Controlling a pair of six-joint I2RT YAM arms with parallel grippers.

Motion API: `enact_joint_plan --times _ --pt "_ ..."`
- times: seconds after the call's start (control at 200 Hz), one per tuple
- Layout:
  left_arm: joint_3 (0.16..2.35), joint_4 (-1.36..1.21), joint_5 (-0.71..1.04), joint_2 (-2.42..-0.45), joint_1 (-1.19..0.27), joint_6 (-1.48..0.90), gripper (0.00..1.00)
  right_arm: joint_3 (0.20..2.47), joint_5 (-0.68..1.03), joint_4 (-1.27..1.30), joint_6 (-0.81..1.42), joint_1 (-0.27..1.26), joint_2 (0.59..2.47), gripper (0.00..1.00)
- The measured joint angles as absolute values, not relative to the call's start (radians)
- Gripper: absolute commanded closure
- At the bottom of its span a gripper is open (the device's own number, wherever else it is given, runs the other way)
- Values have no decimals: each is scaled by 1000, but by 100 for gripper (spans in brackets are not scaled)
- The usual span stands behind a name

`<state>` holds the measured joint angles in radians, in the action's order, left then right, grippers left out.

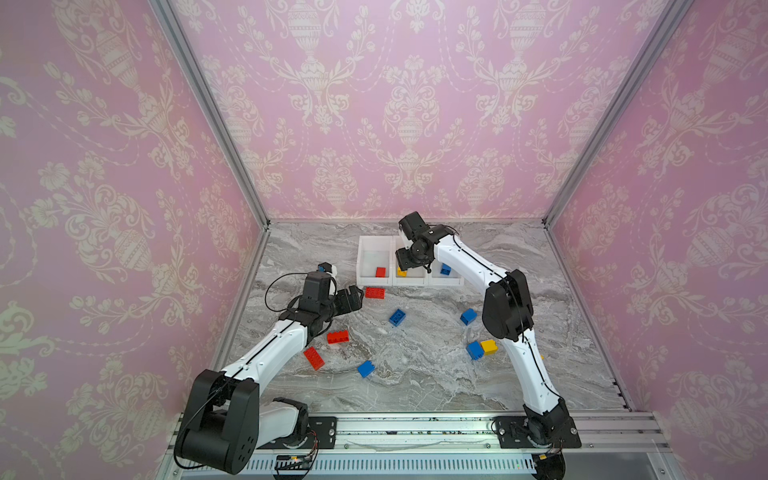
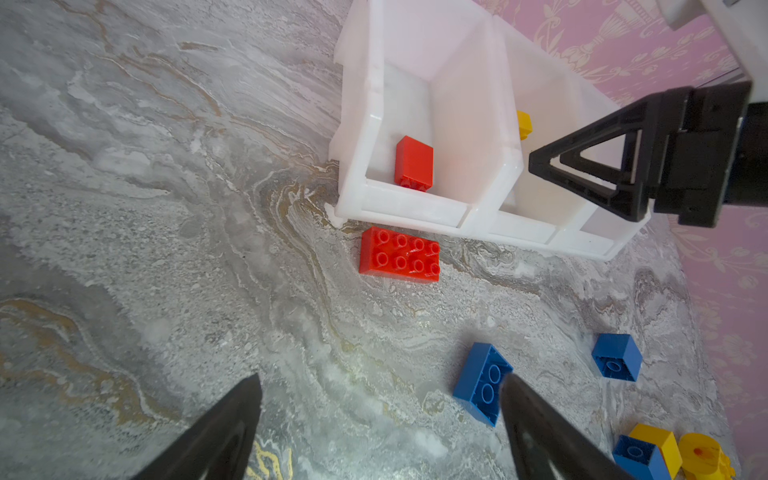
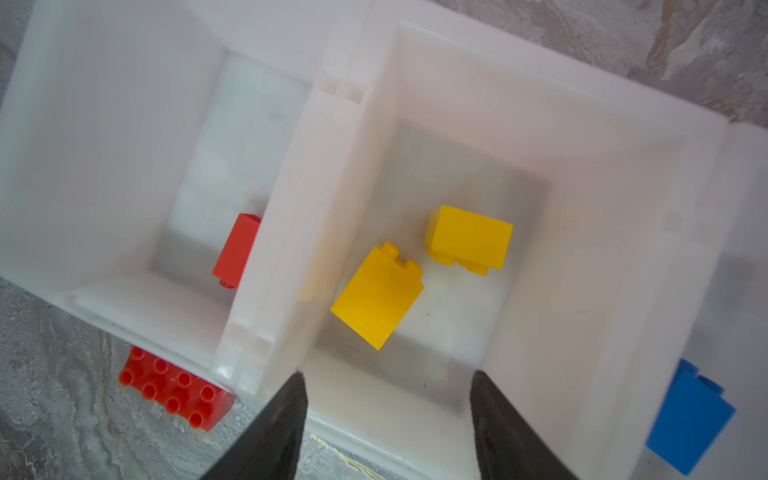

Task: Sort the legos into containers by color
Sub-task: 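Carry the yellow brick into the middle compartment and open the right gripper, then move the right gripper down to the yellow curved piece nearer the robot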

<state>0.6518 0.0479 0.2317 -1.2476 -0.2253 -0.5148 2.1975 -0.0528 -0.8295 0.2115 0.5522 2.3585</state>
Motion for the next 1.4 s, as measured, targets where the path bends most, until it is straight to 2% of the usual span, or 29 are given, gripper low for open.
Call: enact_joint_plan --times 0.11,0.37,0.485,0.946,1.401 --pt "652 47 232 -1254 -225 -515 8 2177 -55 -828 214 552 2338 28" --pt "653 46 232 -1258 -225 -515 7 1998 -80 -816 262 550 2158 6" --pt "656 45 232 -1258 -225 -515 6 1880 -77 -794 289 540 2043 3" --pt "656 41 258 -1271 -225 -515 5 1456 -44 -754 374 415 1703 0" --pt "666 44 272 -1271 -225 -514 4 1101 -15 -866 513 174 1398 0"
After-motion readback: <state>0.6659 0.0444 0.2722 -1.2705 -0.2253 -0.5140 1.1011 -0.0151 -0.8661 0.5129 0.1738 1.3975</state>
